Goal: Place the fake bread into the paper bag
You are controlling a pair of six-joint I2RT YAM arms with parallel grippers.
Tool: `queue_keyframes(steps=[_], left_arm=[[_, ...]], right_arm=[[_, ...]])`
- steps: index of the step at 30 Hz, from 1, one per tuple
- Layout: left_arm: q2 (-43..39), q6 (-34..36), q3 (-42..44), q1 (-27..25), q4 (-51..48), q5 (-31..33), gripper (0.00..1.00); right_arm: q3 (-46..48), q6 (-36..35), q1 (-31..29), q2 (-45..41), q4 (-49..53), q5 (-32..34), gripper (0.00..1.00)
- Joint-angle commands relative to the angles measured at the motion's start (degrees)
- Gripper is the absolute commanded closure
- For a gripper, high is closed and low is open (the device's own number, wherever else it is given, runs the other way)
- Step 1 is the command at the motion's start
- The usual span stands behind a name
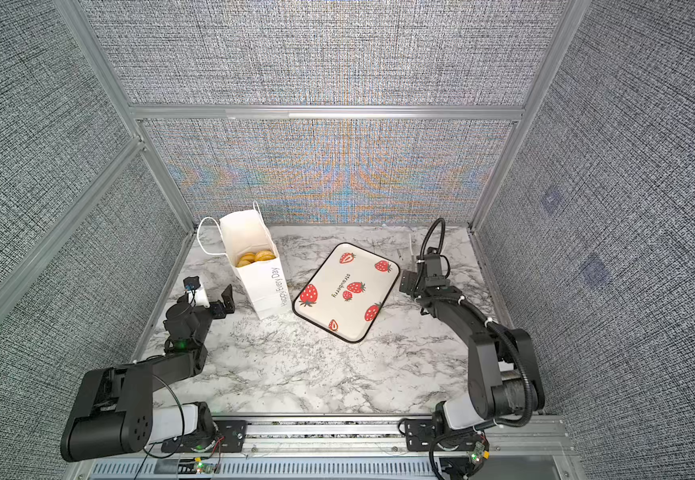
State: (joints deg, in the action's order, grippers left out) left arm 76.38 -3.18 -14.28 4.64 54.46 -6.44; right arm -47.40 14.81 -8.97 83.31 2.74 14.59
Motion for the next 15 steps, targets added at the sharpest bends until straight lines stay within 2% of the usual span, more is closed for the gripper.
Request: queue_keyframes(steps=[1, 5, 12, 15], left_arm=[[1.8, 2.2, 0.3, 0.0, 5.3, -3.1, 0.01], [3.1, 2.8, 0.1, 0.0, 6.6, -3.8, 0.01], [7.2, 3.6, 2.3, 0.0, 15.6, -3.8, 0.01], [7.6, 3.8, 1.8, 0.0, 15.0, -4.2, 0.01]], right_arm=[[4.2, -3.8, -1.4, -3.7, -9.5, 5.6, 0.02], [9.3, -6.6, -2.2, -6.8, -16.1, 7.9, 0.02], [13.4, -9.3, -3.2, -9.8, -18.2, 9.4, 0.02], [16.5, -11.1, -3.2, -12.2, -21.2, 9.9, 0.02]])
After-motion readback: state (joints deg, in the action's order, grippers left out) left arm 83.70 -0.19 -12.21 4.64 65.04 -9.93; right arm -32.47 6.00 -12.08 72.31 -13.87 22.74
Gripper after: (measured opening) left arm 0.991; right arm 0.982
